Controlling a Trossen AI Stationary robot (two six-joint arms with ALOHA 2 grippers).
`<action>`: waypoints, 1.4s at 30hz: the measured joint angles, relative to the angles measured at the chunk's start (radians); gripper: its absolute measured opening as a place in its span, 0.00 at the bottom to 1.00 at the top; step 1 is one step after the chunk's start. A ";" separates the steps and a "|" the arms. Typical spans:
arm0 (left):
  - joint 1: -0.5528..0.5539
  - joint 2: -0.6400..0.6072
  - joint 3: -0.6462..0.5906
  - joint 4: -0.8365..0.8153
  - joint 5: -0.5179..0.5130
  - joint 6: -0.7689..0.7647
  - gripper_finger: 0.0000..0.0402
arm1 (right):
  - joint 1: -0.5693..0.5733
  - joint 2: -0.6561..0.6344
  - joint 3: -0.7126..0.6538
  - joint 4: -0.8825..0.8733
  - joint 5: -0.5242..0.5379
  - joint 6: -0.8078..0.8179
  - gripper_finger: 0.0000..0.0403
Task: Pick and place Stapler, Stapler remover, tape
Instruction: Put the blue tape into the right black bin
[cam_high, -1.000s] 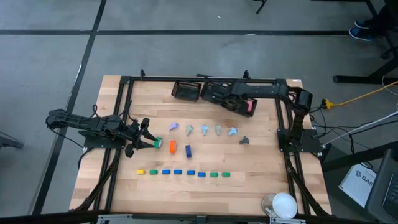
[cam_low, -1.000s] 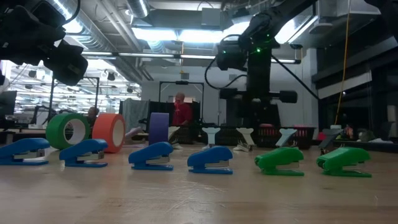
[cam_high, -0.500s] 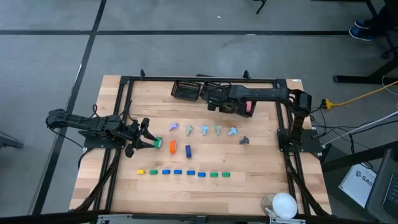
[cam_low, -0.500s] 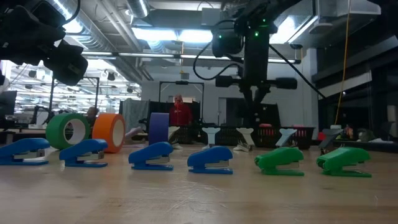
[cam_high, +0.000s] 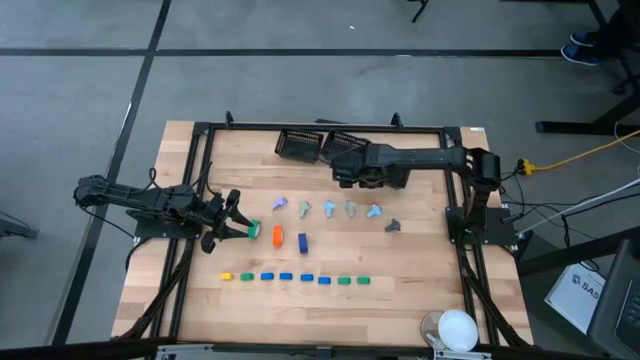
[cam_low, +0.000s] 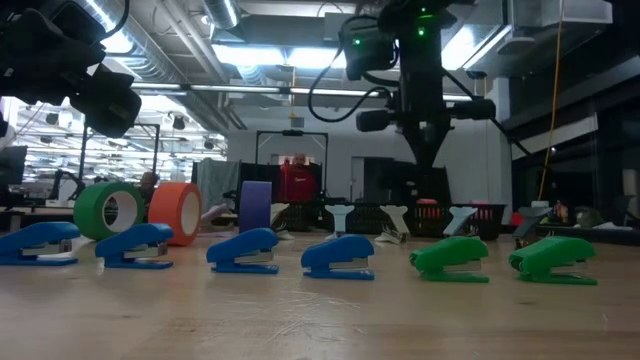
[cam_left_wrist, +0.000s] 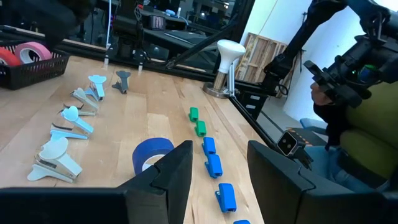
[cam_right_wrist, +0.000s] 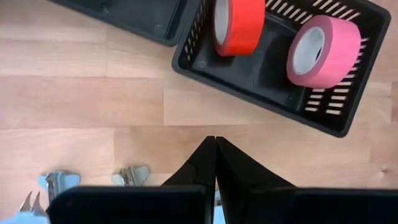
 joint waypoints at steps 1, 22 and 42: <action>0.000 0.000 0.000 0.000 0.000 0.000 0.37 | 0.003 0.000 0.000 0.000 0.000 0.000 0.03; 0.000 0.000 0.000 0.000 0.000 0.000 0.37 | 0.008 0.000 0.000 -0.004 0.027 0.003 0.03; 0.000 0.000 0.000 0.000 0.000 0.000 0.37 | 0.009 0.000 0.002 -0.002 0.026 0.003 0.03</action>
